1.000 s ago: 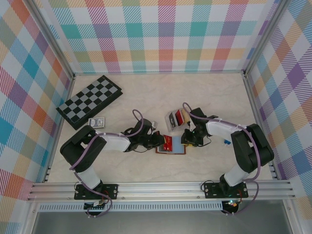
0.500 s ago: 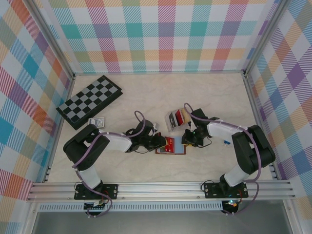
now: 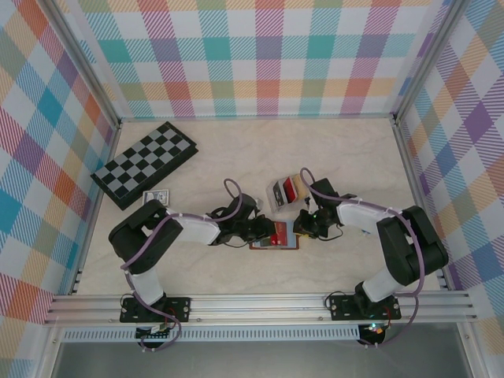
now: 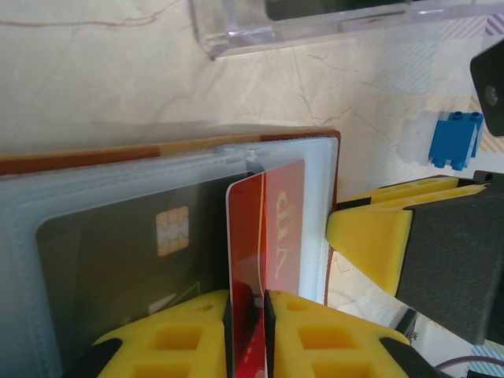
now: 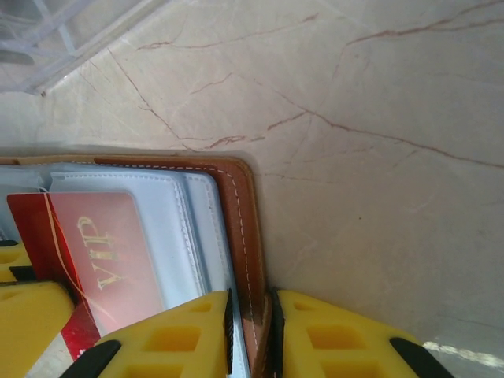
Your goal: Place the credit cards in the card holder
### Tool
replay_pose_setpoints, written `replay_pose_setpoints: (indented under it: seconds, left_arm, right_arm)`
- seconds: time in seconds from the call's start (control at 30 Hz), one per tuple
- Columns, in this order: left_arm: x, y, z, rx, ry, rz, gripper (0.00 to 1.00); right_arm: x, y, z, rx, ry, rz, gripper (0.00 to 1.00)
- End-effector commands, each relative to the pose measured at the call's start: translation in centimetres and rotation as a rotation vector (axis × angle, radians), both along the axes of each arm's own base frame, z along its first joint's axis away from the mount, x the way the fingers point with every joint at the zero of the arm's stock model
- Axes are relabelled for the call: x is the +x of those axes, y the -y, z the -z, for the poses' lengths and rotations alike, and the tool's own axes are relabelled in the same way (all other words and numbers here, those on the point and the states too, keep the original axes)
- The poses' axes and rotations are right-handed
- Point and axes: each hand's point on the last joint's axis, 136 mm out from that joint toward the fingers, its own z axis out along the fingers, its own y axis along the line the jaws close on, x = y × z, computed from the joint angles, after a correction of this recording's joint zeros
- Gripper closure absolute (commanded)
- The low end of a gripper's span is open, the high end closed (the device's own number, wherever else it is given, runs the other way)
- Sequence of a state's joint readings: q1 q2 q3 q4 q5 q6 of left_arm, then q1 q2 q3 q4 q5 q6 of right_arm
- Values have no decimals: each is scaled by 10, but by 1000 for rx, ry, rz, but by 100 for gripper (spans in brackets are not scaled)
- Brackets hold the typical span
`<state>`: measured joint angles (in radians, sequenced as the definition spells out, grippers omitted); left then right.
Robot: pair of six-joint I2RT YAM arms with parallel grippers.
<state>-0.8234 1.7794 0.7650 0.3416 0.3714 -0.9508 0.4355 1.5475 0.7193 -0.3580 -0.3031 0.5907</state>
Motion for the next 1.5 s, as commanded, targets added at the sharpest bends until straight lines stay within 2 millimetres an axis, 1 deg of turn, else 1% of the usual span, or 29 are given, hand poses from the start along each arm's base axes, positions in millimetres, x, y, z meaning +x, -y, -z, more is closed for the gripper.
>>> replay_pose_setpoints:
  seconds: [0.0, 0.17, 0.27, 0.3, 0.33, 0.43, 0.67, 0.87, 0.93, 0.97, 1.03, 1.13, 1.17, 1.27, 1.3, 1.37, 1.47]
  left_arm:
    - [-13, -8, 15, 118, -21, 32, 79]
    - [-14, -20, 11, 173, -1, 24, 79]
    - [-16, -20, 11, 191, -1, 40, 82]
    - [-16, -20, 11, 190, 0, 45, 86]
    - [-16, -18, 10, 182, 1, 52, 90]
    - [-15, -9, 10, 152, -8, 69, 93]
    - [-17, 8, 13, 124, -32, 128, 93]
    - [-22, 18, 16, 120, -40, 177, 91]
    - [-22, 17, 17, 130, -43, 170, 90]
    - [-22, 15, 18, 139, -42, 165, 89]
    - [-21, 5, 19, 182, -37, 138, 87]
    - [-20, -16, 18, 267, -7, 96, 84]
    - [-19, -26, 19, 312, 0, 82, 82]
    - [-20, -43, 20, 373, 15, 71, 80]
    - [-21, -49, 23, 393, 7, 69, 80]
    - [-22, -55, 28, 417, -3, 69, 80]
    - [-22, -59, 32, 439, -11, 76, 80]
  right_arm:
    - [-13, -3, 6, 17, -44, 4, 79]
    - [-10, 1, 5, -12, -34, 8, 78]
    - [-10, 1, 5, -13, -39, 3, 78]
    - [-10, 0, 5, -10, -41, 3, 78]
    - [-10, -1, 5, -4, -43, 0, 78]
    - [-10, -3, 6, 6, -47, -2, 78]
    - [-10, -7, 3, 35, -49, 0, 78]
    - [-11, -9, 3, 50, -52, 5, 78]
    - [-11, -7, 4, 36, -50, 10, 78]
    - [-11, -5, 5, 25, -49, 13, 79]
    - [-11, 1, 6, -8, -49, 23, 79]
    - [-12, 14, 11, -84, -49, 39, 80]
    - [-14, 18, 12, -107, -52, 43, 81]
    - [-14, 22, 13, -130, -45, 42, 81]
    - [-14, 23, 12, -131, -44, 41, 81]
    - [-14, 23, 11, -135, -40, 40, 79]
    - [-11, 21, 5, -125, -21, 32, 79]
